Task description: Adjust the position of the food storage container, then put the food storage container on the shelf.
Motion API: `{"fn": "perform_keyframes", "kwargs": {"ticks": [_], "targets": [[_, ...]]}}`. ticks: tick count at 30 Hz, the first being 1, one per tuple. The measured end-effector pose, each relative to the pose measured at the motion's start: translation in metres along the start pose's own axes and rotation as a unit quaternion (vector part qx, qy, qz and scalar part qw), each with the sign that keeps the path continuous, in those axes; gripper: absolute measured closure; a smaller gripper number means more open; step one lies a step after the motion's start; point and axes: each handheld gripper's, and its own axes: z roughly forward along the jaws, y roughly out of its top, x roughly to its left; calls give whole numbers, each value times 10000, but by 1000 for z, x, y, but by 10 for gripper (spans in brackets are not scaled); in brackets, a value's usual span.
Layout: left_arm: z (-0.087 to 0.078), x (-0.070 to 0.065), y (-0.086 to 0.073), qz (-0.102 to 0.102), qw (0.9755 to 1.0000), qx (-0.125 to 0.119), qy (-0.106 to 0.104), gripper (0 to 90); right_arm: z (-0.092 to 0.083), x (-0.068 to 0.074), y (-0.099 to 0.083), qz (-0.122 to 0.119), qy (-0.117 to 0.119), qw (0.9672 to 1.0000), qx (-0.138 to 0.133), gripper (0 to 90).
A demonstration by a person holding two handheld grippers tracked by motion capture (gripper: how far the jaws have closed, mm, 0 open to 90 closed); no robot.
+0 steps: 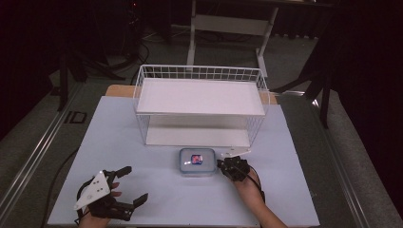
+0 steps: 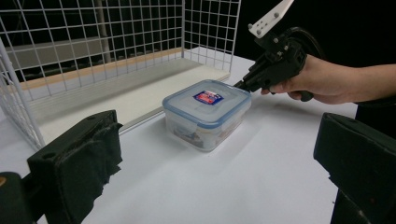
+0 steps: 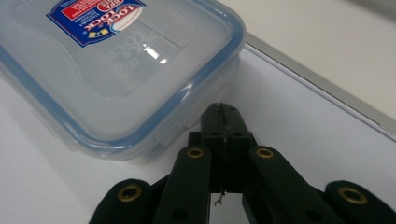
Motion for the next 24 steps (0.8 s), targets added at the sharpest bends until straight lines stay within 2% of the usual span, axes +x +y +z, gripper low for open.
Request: {"fn": "perform_keyframes", "kwargs": {"ticks": [4, 7, 9, 11, 13, 14, 17, 19, 22, 24], "targets": [[2, 1, -1, -34, 10000, 29, -31, 17, -12, -3, -3, -15, -99, 9999, -87, 878], [4, 0, -1, -27, 10000, 71, -37, 17, -21, -4, -7, -69, -149, 9997, -195, 816], [5, 0, -2, 13, 9999, 123, -22, 17, -26, -3, -10, -114, -212, 9993, -282, 739], [6, 0, -2, -11, 9999, 127, -21, 17, -31, -5, -12, -34, -92, 9993, -368, 649], [7, 0, -2, -38, 9999, 126, -37, 17, -35, -5, -14, -111, 28, 9989, -448, 520], [7, 0, -2, -44, 9999, 136, -34, 17, -37, -5, -15, -139, -3, 9988, -459, 467], [8, 1, -3, -74, 9998, 150, -55, 17, -46, -6, -16, 84, 226, 9975, -657, 316], [9, 1, -3, -96, 9998, 174, -63, 17, -50, -6, -16, 86, 356, 9966, -736, 199], [12, 1, -2, -88, 9998, 157, -110, 17, -56, -6, -16, 303, 540, 9936, -948, 131], [15, 1, -1, -89, 9995, 265, -143, 17, -60, -5, -15, 234, 493, 9932, -1027, 136]]}}
